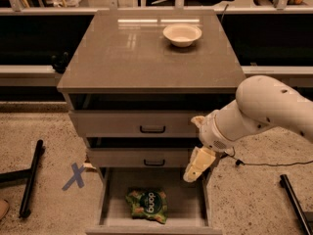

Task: Pick green rice chip bag from bottom drawer and place on counter

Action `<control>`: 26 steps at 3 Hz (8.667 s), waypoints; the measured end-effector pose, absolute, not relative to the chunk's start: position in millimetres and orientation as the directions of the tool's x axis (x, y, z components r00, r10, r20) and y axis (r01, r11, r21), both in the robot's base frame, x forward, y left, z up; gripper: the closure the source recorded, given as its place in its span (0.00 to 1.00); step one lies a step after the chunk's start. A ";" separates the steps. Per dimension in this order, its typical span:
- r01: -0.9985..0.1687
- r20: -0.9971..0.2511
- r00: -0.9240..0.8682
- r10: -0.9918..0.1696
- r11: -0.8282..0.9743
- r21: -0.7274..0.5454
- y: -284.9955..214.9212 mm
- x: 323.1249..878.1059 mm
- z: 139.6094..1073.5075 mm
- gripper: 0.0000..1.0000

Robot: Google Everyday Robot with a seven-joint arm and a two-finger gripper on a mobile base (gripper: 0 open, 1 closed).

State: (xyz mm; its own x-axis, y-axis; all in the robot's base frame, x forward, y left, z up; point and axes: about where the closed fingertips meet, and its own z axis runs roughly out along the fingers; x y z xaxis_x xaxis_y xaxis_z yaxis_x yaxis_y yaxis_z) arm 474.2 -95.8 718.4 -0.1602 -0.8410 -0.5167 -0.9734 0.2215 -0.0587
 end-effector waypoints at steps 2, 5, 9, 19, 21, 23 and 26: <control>-0.967 -0.449 -0.214 -0.867 0.253 -0.028 -116.8 470.8 613.1 0.00; -0.971 -0.422 -0.216 -0.880 0.240 -0.003 -112.4 472.3 536.1 0.00; -0.969 -0.487 -0.238 -0.841 0.174 0.174 -64.0 490.3 324.0 0.00; -0.993 -0.651 -0.114 -0.751 0.112 0.044 47.3 554.8 156.3 0.00; -0.991 -0.629 -0.136 -0.765 0.105 0.085 52.4 551.6 137.3 0.38; -0.989 -0.708 -0.138 -0.693 0.128 0.068 25.5 534.0 170.0 0.85; -0.979 -0.828 -0.013 -0.560 0.175 -0.103 -71.4 494.7 289.5 1.00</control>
Offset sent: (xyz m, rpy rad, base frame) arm -0.0070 -0.0401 -0.1852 -0.0943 0.0891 -0.0710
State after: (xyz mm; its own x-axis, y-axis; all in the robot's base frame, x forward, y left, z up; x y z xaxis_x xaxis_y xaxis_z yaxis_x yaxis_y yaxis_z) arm 494.7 -71.4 289.5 -0.0127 -0.5603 -0.8282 -0.9792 0.1748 -0.1032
